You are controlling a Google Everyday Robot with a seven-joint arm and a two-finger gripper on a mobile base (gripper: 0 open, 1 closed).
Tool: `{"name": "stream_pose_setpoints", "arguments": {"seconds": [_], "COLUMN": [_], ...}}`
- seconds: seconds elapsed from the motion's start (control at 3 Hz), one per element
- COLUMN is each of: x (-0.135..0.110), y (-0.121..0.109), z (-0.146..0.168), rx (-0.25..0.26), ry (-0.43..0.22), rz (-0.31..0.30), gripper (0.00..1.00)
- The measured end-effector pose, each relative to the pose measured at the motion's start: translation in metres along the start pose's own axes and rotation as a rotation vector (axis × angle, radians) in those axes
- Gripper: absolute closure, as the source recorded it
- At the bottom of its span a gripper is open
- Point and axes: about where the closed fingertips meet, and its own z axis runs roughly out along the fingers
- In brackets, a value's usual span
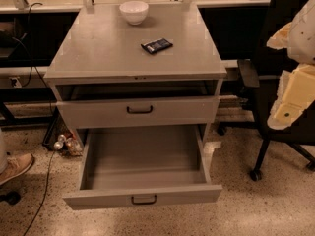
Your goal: Place rxbar blueberry into middle drawer
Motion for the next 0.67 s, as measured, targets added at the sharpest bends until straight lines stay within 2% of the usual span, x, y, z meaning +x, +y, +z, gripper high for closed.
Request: {"name": "stream_pose_setpoints", "arguments": {"seconds": [0.33,0.67], "x": [0.000,-0.011], "y": [0.000,-0.018], "z": [0.000,0.016], "rx": [0.000,0.006], "ry": [0.000,-0.019], "rz": [0.000,0.004], "gripper": [0.00,0.00]}}
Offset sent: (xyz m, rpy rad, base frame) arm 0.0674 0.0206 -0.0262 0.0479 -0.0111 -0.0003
